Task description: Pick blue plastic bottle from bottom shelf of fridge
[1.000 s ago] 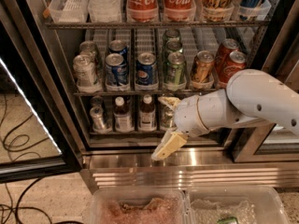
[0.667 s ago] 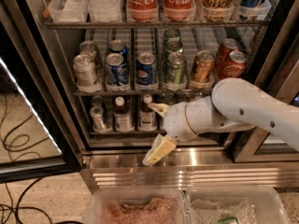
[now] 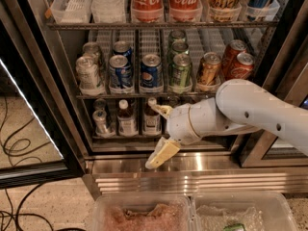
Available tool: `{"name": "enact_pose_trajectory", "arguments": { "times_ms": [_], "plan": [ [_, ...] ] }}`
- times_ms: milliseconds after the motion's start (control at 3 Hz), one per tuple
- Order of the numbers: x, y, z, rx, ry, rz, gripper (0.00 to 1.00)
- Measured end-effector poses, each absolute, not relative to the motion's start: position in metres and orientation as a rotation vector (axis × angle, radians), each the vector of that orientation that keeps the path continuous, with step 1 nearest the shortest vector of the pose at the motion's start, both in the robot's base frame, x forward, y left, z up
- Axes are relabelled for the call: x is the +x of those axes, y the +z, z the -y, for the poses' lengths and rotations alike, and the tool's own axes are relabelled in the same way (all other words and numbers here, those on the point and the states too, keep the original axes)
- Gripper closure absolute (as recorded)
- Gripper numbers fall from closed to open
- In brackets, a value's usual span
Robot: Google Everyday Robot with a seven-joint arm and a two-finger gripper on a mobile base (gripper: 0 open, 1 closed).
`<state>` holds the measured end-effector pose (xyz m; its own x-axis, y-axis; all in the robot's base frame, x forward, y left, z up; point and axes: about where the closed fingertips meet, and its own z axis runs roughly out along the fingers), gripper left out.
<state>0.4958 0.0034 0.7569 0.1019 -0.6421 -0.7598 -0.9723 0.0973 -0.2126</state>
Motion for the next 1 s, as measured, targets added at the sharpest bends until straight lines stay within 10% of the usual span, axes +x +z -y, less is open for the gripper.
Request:
{"name": "enact_pose_trajectory", "arguments": {
  "times_ms": [1000],
  "plan": [
    [0.500, 0.684, -0.005, -1.567, 0.598, -1.613, 0.00]
  ]
}}
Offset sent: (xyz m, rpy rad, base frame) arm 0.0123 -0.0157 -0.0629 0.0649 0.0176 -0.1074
